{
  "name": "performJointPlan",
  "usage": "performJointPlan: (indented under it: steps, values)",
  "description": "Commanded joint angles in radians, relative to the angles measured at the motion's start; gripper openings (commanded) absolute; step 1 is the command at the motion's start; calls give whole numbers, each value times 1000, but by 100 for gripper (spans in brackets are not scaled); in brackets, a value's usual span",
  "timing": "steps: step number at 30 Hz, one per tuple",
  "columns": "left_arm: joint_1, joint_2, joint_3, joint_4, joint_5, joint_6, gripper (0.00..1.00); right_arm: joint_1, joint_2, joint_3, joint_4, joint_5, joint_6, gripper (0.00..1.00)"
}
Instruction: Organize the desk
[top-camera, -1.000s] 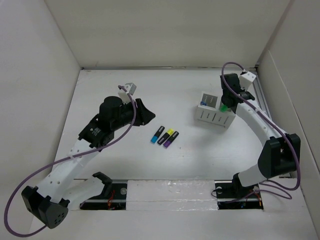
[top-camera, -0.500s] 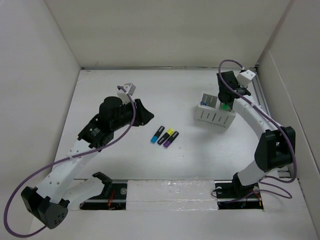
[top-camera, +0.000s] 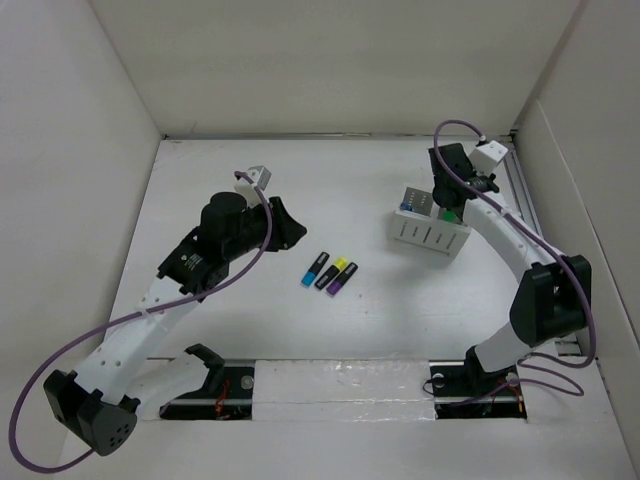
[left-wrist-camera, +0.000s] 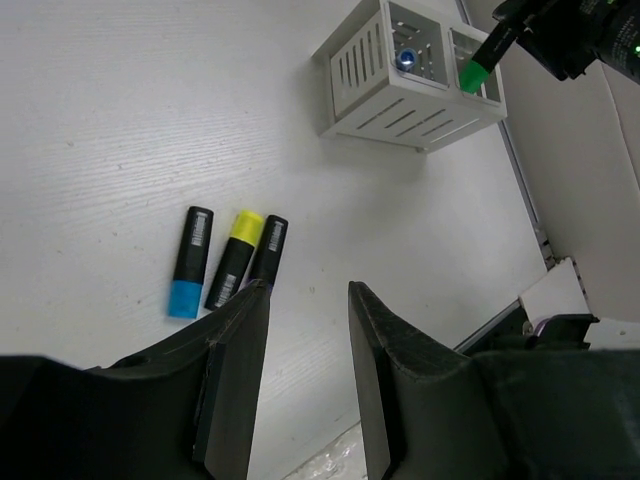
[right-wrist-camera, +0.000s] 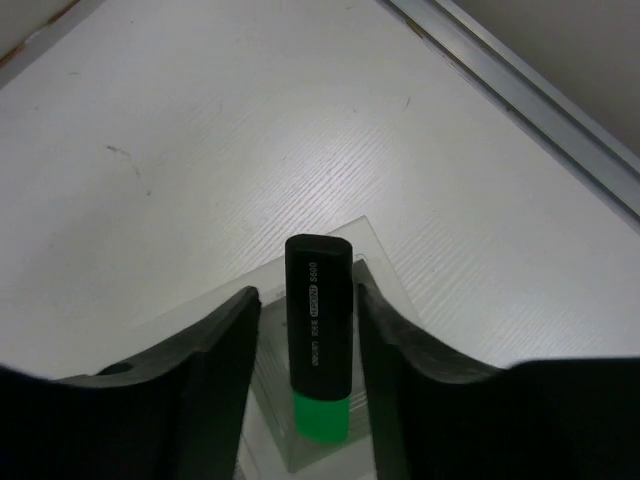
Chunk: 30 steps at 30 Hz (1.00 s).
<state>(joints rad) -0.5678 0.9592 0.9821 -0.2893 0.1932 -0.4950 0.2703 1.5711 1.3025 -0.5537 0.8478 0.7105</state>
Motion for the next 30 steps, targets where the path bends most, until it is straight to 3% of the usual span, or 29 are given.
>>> performJointPlan:
  steps: [1, 2, 4, 7, 9, 10, 13, 17, 20, 21, 22, 25, 30]
  values:
    - [-1, 1, 47, 12, -24, 13, 34, 12, -62, 29, -11, 4, -8, 53]
    - [-1, 3, 49, 6, -37, 13, 34, 12, -68, 32, -23, -10, -2, 61]
    - [-1, 15, 62, -5, -50, 21, 34, 12, -113, 20, -34, -42, 6, 66]
    - [-1, 29, 79, -28, -75, 36, 34, 24, -216, -34, 0, -99, -3, 67]
    - [-1, 36, 84, -40, -90, 39, 34, 37, -265, -69, 32, -147, -23, 55]
    - [-1, 42, 87, -43, -90, 39, 34, 49, -292, -78, 35, -223, -34, 36]
    - [9, 52, 87, -45, -89, 38, 34, 130, -388, -152, 57, -395, -31, 3]
    - [29, 65, 107, -54, -89, 38, 33, 311, -471, -268, 43, -518, 84, 0]
    - [29, 67, 127, -54, -89, 41, 33, 427, -470, -347, 54, -607, 191, 10]
    - [39, 70, 136, -54, -87, 41, 33, 458, -439, -362, 64, -615, 220, 19]
    - [39, 70, 142, -54, -89, 42, 33, 518, -422, -374, 80, -622, 249, 39]
    - [39, 70, 155, -47, -84, 45, 33, 576, -320, -368, 95, -590, 261, 55]
    - [39, 87, 167, -37, -77, 65, 33, 586, -125, -238, 64, -599, 239, 57]
